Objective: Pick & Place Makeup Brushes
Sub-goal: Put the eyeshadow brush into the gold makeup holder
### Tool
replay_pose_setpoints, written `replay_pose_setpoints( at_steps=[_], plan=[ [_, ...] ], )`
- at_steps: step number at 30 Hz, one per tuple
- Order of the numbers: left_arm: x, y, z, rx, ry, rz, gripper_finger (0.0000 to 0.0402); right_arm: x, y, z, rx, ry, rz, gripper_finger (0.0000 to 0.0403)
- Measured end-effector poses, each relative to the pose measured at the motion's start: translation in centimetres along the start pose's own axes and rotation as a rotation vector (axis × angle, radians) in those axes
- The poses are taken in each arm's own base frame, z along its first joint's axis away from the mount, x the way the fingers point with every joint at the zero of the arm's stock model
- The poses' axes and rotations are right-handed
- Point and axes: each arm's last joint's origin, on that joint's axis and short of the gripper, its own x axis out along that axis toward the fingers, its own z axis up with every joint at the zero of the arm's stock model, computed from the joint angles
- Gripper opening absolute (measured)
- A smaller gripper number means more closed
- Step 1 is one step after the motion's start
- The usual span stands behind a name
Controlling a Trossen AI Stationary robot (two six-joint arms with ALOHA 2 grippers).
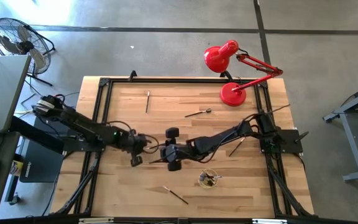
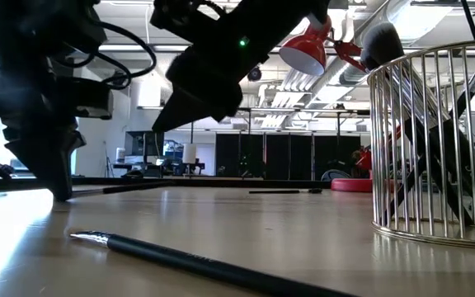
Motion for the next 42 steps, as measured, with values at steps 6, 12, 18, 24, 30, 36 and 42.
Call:
replay_pose_setpoints(
  at_steps=[6, 12, 18, 24, 30, 36, 42],
  plan=[
    [0.1, 0.2, 0.6, -0.021, -0.001, -0.064, 0.0000, 2.0, 1.2, -0.7, -0.082, 0.033, 0.016, 0.0085],
    [0.1, 0.3, 0.7, -0.026, 0.012, -0.080, 0.0000, 5.2, 2.7, -1.5, -0.226, 0.156, -0.094, 0.0085],
    [0.1, 0.2, 0.5, -0.025, 0.032, -0.107, 0.0000, 6.5, 2.7, -1.5, -0.254, 0.229, -0.074, 0.0085],
    [0.0, 0.2, 0.6, -0.026, 0.032, -0.108, 0.0000, 6.5, 2.8, -1.8, -0.217, 0.236, 0.002, 0.0085],
    [0.0, 0.2, 0.6, -0.026, 0.029, -0.110, 0.0000, 6.5, 2.9, -1.8, -0.186, 0.239, 0.014, 0.0085],
    [0.0, -0.1, 1.0, -0.030, -0.013, -0.132, 0.0000, 6.8, 2.1, -2.0, -0.122, 0.246, 0.015, 0.0084],
    [-0.2, -0.3, 1.3, -0.029, -0.021, -0.146, 0.0000, 6.8, 2.1, -2.1, -0.147, 0.250, 0.018, 0.0084]
  ],
)
